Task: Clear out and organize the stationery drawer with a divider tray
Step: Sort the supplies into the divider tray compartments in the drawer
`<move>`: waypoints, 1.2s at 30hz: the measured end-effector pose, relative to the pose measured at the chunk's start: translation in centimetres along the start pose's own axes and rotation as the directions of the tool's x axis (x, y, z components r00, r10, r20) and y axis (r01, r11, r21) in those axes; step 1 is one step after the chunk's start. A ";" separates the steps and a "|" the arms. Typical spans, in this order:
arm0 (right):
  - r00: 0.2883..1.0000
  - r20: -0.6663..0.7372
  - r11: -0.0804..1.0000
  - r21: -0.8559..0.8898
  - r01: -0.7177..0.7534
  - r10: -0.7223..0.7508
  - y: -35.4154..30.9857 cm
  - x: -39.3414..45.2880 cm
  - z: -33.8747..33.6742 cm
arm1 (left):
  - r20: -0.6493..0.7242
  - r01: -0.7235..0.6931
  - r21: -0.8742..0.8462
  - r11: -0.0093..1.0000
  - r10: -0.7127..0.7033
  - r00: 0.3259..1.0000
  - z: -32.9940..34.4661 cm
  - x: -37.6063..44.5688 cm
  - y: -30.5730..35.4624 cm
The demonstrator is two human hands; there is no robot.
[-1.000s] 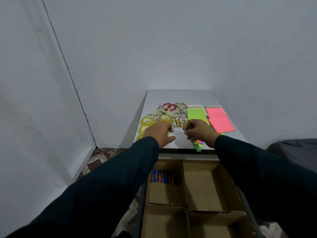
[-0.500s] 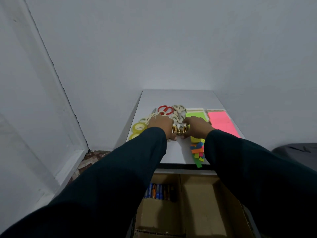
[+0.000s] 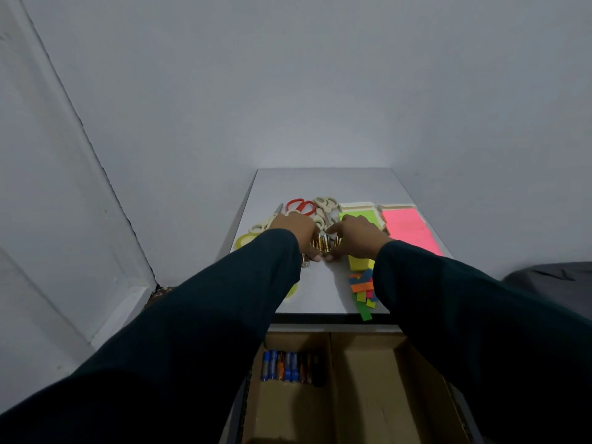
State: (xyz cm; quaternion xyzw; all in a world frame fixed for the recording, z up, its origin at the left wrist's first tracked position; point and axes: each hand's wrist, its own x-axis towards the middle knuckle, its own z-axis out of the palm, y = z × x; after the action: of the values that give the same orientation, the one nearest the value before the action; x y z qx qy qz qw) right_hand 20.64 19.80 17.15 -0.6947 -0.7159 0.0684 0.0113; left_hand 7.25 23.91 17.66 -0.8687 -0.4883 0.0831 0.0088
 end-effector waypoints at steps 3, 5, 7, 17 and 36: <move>1.000 -0.001 1.000 -0.010 0.006 -0.006 -0.1 0.0 0.0 | -0.010 -0.004 -0.045 0.999 0.004 1.000 0.1 -0.1 0.0; 1.000 -0.013 1.000 -0.019 0.000 0.000 -0.1 -0.1 -0.1 | -0.031 -0.002 -0.040 0.999 0.001 1.000 0.1 -0.2 0.1; 1.000 -0.024 0.999 -0.042 -0.013 0.012 -0.2 -0.4 -0.2 | -0.065 0.002 -0.020 1.000 -0.003 0.998 0.1 -0.4 0.3; 0.995 -0.096 1.000 -0.001 -0.015 0.015 -0.8 -2.7 -1.6 | -0.165 -0.010 -0.015 1.000 0.008 0.986 -1.4 -3.5 0.7; 0.993 -0.048 0.990 0.081 0.111 -0.108 -6.2 -13.9 -2.0 | -0.135 -0.030 -0.085 0.996 0.019 0.991 -0.7 -17.3 1.6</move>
State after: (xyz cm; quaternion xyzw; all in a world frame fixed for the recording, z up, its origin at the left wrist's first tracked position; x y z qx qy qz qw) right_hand 15.20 5.96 20.96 -0.6546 -0.7491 0.0825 0.0598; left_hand -0.08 8.39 20.59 -0.8778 -0.4791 0.0033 0.0028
